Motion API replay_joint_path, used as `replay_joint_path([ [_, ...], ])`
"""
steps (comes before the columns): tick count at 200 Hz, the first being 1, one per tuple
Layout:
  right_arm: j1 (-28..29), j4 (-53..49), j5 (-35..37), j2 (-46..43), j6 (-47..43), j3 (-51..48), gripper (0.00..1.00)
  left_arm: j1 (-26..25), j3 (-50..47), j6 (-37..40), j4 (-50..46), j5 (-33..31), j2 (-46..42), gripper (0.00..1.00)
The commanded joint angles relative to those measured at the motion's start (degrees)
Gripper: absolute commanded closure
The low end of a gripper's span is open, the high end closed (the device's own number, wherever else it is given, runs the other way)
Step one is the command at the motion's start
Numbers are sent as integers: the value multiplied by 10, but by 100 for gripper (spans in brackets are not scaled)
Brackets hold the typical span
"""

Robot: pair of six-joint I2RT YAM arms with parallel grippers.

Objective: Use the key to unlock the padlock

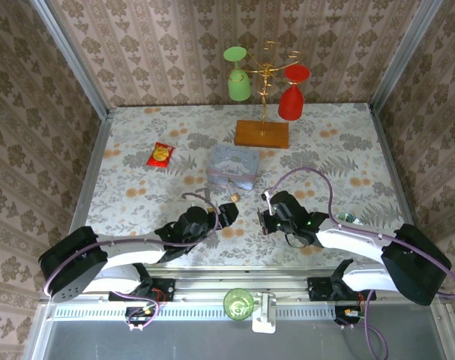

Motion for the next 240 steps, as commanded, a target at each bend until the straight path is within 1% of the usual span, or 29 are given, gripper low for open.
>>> replay_joint_path([
  [1,3,41,-47,-24,-8,1,100,4,-13,-42,38,8,8,8],
  [13,3,72,-82,-49,-7,-13,100,-3,-25,-75,126,21,16,15],
  [20,3,81,-106,-64,-9,-16,100,-9,-18,-87,146,23,13,16],
  [31,8,65,-129,-85,-25,-10,100,-21,9,-82,126,22,-9,15],
  [43,22,35,-136,-105,-57,3,100,-23,46,-66,61,33,-33,14],
  [56,38,-2,-134,-119,-91,19,100,-22,63,-61,13,28,-51,14],
  [64,46,-26,-128,-124,-109,30,100,-14,64,-70,3,37,-52,14],
  [77,67,-53,-100,-132,-135,43,100,-1,54,-94,33,64,-43,15],
  [102,85,-54,-76,-144,-147,46,100,-1,51,-127,78,94,-14,19],
  [119,91,-54,-58,-151,-152,43,100,-7,50,-137,80,91,-8,21],
  [132,94,-73,-41,-146,-164,52,100,-10,46,-146,83,90,-9,24],
  [147,99,-86,-22,-141,-178,59,100,-14,42,-157,90,90,-6,25],
  [156,100,-84,-9,-142,-182,59,100,-18,40,-163,95,95,0,27],
  [167,100,-83,-5,-139,-192,63,100,-25,32,-178,109,97,13,29],
  [180,101,-89,-5,-127,-204,75,100,-29,22,-193,134,99,27,34],
  [191,101,-83,-6,-120,-209,78,100,-29,19,-201,144,102,36,35],
  [204,101,-76,-7,-107,-211,82,100,-30,19,-200,157,102,43,38],
  [222,102,-68,-19,-88,-212,87,100,-33,24,-198,164,99,45,41],
  [240,101,-53,-20,-76,-215,87,100,-33,26,-197,162,100,46,47],
])
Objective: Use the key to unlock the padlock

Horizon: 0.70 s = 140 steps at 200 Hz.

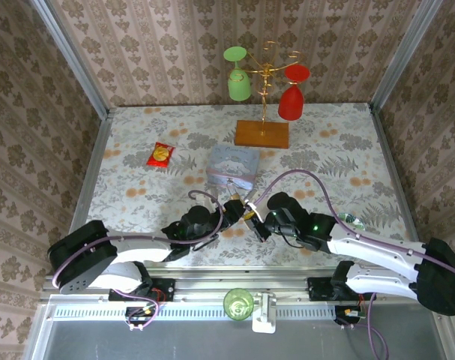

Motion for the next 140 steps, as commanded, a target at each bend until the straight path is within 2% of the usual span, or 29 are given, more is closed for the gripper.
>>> replay_joint_path([
  [1,4,20,4,15,-17,14,100,-5,2,-4,34,4,0,47],
  [23,4,21,11,25,-24,19,100,-5,-10,-7,50,-2,2,64],
  [83,4,29,14,31,-26,22,100,1,-19,-5,59,2,16,87],
  [95,4,24,10,30,-28,23,100,5,-18,-2,58,10,21,85],
  [102,5,21,9,30,-29,23,100,6,-19,-2,59,10,23,77],
  [120,5,3,1,32,-35,30,100,7,-22,-4,66,10,30,72],
  [129,5,-10,-7,36,-38,35,100,7,-25,-6,75,8,33,65],
  [140,6,-21,-19,40,-43,40,100,8,-25,-6,84,9,36,64],
])
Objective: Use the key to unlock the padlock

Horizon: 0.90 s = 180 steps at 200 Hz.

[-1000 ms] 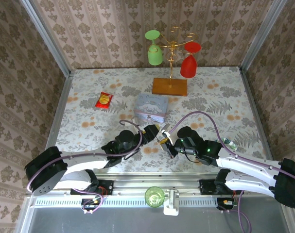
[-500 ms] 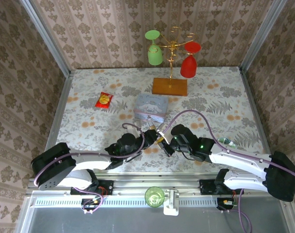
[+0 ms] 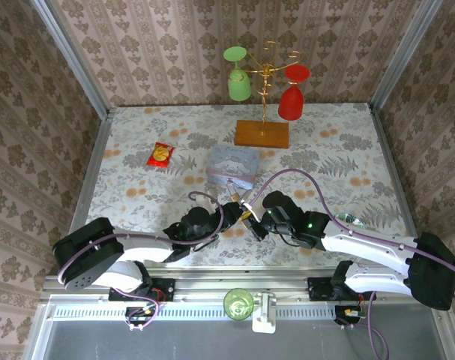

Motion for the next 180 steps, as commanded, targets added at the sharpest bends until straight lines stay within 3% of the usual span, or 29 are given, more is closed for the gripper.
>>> replay_joint_path([
  [1,6,-25,-19,11,-21,27,100,5,-10,2,37,7,8,64],
  [30,7,-34,-33,19,-26,29,100,5,-1,2,41,15,19,59],
  [70,8,-11,-30,16,-23,18,100,5,-14,-29,100,10,49,59],
  [99,9,-7,-32,26,-27,20,100,2,-4,-36,124,29,77,70],
  [141,10,4,-5,22,-27,10,100,3,-25,-43,182,20,107,100],
  [180,10,-3,17,7,-26,-1,100,3,-29,-40,211,16,118,100],
])
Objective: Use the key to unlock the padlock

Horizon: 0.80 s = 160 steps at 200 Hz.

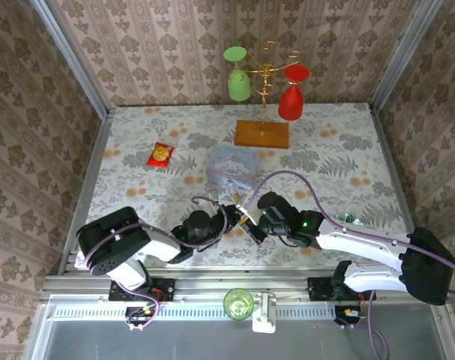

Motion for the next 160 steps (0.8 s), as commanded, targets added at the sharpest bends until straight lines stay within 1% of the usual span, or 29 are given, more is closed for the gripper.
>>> replay_joint_path([
  [1,3,20,33,-23,-6,-12,100,-1,-9,4,37,2,5,100],
  [22,3,40,48,-59,12,-48,99,-7,-9,32,5,-28,-26,100],
  [27,3,45,49,-69,21,-57,93,-8,-6,40,-12,-33,-38,100],
  [40,1,57,40,-92,43,-78,68,-15,2,72,-43,-50,-67,100],
  [52,-1,68,26,-114,65,-93,50,-20,15,99,-86,-58,-94,100],
  [59,-7,76,14,-127,81,-101,41,-26,22,114,-111,-66,-109,100],
  [64,-14,86,-4,-137,96,-108,38,-29,28,127,-125,-72,-117,100],
  [81,-70,148,-124,-166,167,-137,37,-44,38,175,-146,-93,-145,100],
  [90,-104,200,-192,-177,216,-154,37,-50,36,193,-136,-108,-152,100],
  [98,-129,247,-236,-184,256,-167,37,-54,31,208,-113,-116,-154,100],
  [110,-157,301,-278,-187,304,-176,37,-57,26,230,-78,-120,-154,100],
  [122,-175,329,-315,-178,334,-168,38,-65,24,251,-53,-128,-155,100],
  [147,-181,395,-363,-139,382,-152,39,-77,31,287,-15,-130,-154,100],
  [160,-181,397,-376,-118,387,-139,42,-81,33,296,1,-130,-153,100],
])
